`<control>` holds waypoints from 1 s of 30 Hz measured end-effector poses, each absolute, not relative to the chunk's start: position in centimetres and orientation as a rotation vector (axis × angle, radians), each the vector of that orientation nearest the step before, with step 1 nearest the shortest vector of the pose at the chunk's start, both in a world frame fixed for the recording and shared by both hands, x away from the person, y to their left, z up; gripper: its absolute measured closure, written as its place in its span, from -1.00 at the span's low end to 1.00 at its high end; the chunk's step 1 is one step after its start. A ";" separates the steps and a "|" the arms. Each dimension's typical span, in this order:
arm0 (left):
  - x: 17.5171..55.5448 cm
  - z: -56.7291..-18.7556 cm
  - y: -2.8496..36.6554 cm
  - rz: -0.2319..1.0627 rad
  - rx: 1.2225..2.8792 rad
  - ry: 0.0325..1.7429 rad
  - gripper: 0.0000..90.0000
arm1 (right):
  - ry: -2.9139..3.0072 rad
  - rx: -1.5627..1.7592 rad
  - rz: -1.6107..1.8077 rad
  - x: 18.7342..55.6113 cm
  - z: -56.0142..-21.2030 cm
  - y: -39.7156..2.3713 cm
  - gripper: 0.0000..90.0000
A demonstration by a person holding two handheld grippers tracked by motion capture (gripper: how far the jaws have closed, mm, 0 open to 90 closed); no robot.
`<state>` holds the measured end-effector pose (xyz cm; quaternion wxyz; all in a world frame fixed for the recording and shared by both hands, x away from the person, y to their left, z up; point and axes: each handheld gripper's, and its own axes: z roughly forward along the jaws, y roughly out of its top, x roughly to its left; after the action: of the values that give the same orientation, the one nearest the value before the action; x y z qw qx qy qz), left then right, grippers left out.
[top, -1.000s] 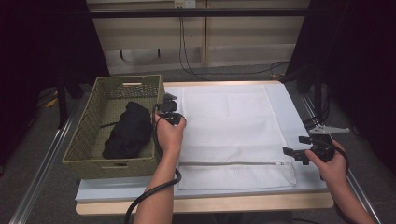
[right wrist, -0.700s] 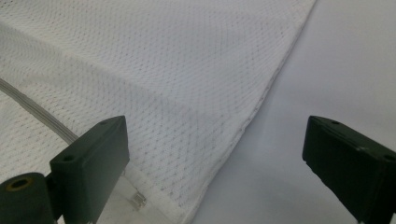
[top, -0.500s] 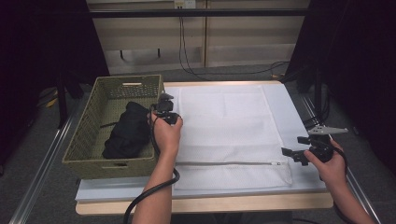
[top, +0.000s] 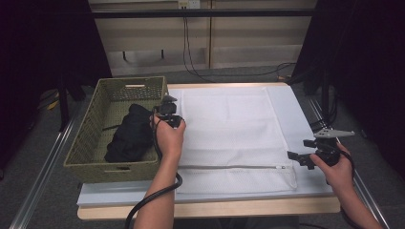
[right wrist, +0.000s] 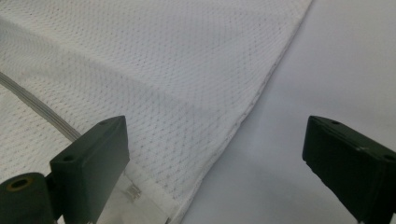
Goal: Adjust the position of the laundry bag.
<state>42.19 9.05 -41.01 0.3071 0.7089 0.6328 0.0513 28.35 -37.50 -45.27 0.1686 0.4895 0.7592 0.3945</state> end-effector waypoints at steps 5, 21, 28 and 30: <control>42.1 -40.6 9.0 0.140 1.874 1.663 0.99 | 2.156 1.395 1.117 28.3 -45.3 -37.4 -0.85; 41.6 -39.6 9.2 0.132 1.839 1.606 0.47 | 2.182 1.378 1.110 28.4 -45.4 -36.9 -0.85; 41.4 -39.8 8.5 0.082 1.854 1.554 0.27 | 2.185 1.385 1.100 28.4 -45.4 -36.8 -0.85; 41.3 -39.9 7.9 0.045 1.844 1.518 0.20 | 2.181 1.388 1.100 28.3 -45.5 -36.8 -0.85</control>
<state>41.28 7.95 -39.87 0.3676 0.7178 0.5911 0.0176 28.34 -36.84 -45.46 0.1655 0.4873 0.7656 0.3861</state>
